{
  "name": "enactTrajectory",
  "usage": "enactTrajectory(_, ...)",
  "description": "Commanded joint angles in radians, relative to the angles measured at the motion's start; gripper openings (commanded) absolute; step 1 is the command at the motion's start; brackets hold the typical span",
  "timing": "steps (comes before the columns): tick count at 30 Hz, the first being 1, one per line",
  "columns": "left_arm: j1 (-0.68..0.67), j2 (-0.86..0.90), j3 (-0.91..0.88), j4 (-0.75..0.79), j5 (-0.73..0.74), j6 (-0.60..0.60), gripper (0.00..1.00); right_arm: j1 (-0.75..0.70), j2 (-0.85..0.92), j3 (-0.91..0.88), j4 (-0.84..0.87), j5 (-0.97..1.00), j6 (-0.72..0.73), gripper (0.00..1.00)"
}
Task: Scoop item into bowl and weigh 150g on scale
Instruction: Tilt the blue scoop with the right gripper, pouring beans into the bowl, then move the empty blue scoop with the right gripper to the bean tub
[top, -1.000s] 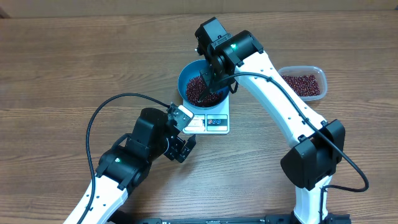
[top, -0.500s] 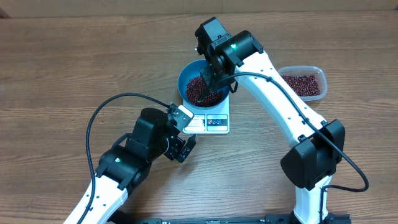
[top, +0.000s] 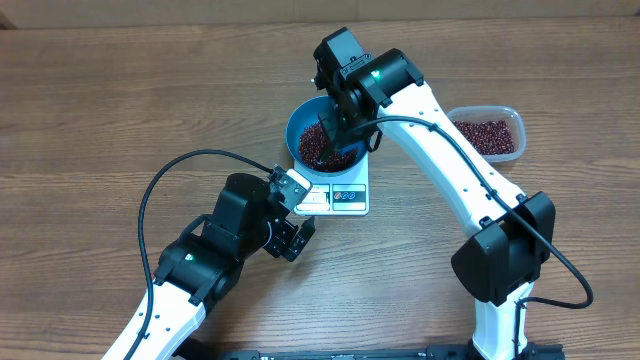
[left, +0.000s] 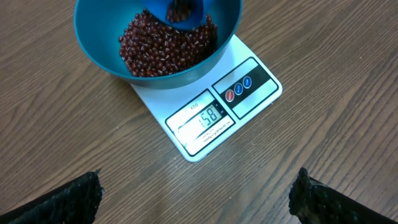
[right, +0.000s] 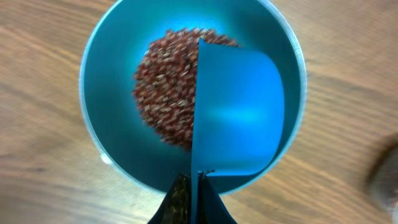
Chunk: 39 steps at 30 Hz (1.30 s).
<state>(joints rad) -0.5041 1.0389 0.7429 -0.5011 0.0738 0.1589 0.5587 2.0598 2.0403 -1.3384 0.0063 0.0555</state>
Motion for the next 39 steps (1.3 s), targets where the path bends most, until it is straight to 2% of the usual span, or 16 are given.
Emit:
enactTrajectory(1,-0.007,0.006,-0.006,0.001,-0.003,-0.01,1.0,-0.034,-0.046,0.033,-0.002,-0.131,0.027,0.04)
enactTrajectory(15,-0.007,0.006,-0.006,0.001,-0.003,-0.01,1.0,-0.19,-0.046,0.033,0.0,-0.466,0.01,0.04)
enactTrajectory(28,-0.007,0.006,-0.006,0.001,-0.003,-0.01,1.0,-0.303,-0.05,0.033,-0.014,-0.749,-0.118,0.04)
enactTrajectory(39,-0.007,0.006,-0.006,0.001,-0.003,-0.01,0.99,-0.388,-0.096,0.033,0.008,-0.767,-0.162,0.04)
